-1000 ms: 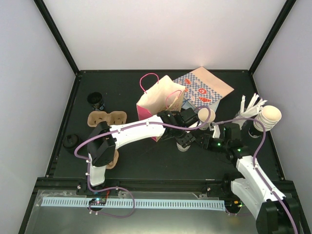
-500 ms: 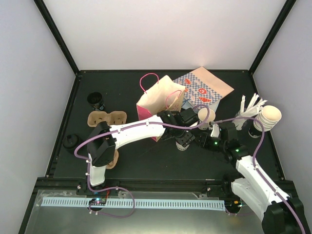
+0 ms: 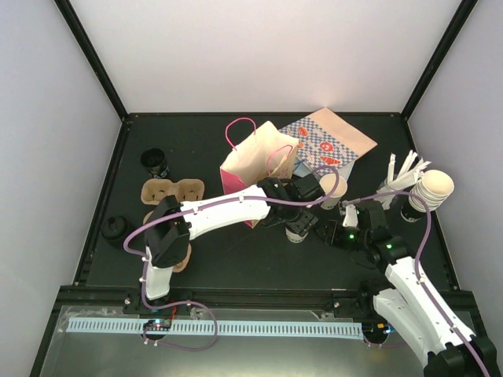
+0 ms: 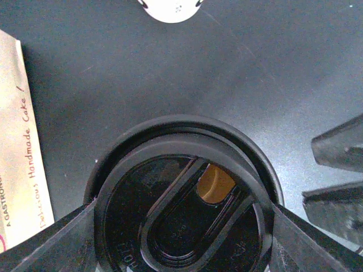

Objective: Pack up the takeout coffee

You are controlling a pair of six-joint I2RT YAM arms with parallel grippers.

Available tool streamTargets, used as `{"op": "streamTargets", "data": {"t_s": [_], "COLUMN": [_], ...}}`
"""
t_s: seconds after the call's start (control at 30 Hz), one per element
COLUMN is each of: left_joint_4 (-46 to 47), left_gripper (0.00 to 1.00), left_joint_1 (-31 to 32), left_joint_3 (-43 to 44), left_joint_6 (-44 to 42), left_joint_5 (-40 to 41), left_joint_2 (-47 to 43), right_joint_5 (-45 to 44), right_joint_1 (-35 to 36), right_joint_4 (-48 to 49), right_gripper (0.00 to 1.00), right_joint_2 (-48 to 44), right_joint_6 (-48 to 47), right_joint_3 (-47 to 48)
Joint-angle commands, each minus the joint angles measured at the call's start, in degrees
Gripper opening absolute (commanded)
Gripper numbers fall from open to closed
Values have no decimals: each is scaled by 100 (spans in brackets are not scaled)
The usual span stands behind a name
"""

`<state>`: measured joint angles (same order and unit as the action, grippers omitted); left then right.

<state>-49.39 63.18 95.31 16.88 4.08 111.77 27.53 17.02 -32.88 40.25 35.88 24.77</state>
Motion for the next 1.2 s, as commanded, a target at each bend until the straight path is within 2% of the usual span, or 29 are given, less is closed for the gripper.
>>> {"op": "streamTargets", "data": {"t_s": [0.0, 0.17, 0.5, 0.63, 0.83, 1.17], "left_joint_4": [-860, -921, -1010, -1051, -1064, -1053], "left_gripper": [69, 69, 77, 82, 98, 99], "left_joint_1": [89, 106, 124, 125, 125, 107], "left_joint_3": [-106, -17, 250, 460, 614, 726], "left_joint_6": [636, 707, 720, 707, 686, 694], "left_joint_5": [-299, -345, -309, -318, -354, -412], "left_joint_2": [526, 557, 403, 408, 369, 225], "right_joint_5": [124, 550, 179, 53, -55, -48], "right_joint_1": [21, 19, 23, 21, 14, 22], "right_joint_4": [-154, 363, 425, 281, 205, 216], "right_gripper": [40, 41, 40, 40, 41, 41], "right_joint_2": [-201, -161, -142, -192, -193, -176], "right_joint_6": [-24, 219, 332, 257, 218, 139], "right_joint_3": [12, -222, -203, -160, -119, -45]}}
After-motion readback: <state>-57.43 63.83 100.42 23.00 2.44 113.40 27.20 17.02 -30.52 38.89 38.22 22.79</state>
